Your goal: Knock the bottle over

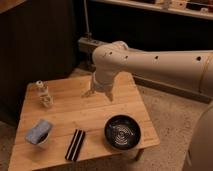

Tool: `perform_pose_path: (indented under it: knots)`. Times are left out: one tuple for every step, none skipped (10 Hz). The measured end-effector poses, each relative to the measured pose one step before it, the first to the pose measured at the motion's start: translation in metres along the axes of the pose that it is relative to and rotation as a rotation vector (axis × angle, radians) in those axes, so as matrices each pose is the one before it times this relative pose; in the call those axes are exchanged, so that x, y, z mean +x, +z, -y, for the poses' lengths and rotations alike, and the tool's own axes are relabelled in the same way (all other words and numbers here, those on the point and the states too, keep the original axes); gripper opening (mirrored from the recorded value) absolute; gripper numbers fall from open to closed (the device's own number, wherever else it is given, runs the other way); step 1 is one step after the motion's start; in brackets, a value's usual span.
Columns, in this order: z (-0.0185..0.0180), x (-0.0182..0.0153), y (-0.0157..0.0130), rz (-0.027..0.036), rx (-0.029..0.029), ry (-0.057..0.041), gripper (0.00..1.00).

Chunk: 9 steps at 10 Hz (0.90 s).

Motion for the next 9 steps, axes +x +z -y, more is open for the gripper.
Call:
perform_pose_path:
  knots:
    - [-0.00159,0.01126,-0.00355,-0.01929,0.01424,-0.0048,0.8]
    - [-0.00122,0.013,-0.00353,-0.01721,0.00999,-0.00713,0.8]
    - [-0.00159,0.01821,-0.00474,-0.02426,0.0126,-0.01379,0.8]
    - [-0.00194,0.01424,-0.00451,-0.02197,0.01199,-0.01195,0.8]
    - [-0.0021,0.0155,-0.00595,-0.02519,0.02178,-0.01115,0.8]
    - [0.0016,0.01007,-0.0066,-0.02136,0.02761,-0.01001,0.8]
    - [0.00096,0.00671,-0.00574,-0.01374,0.02286,-0.00697,0.8]
    - [0.00406,0.00992,-0.00613,-0.01687,0.05795,-0.01671,0.79]
    - [0.00514,0.00232,-0.00036,-0.00531,0.04461,-0.01256,0.77]
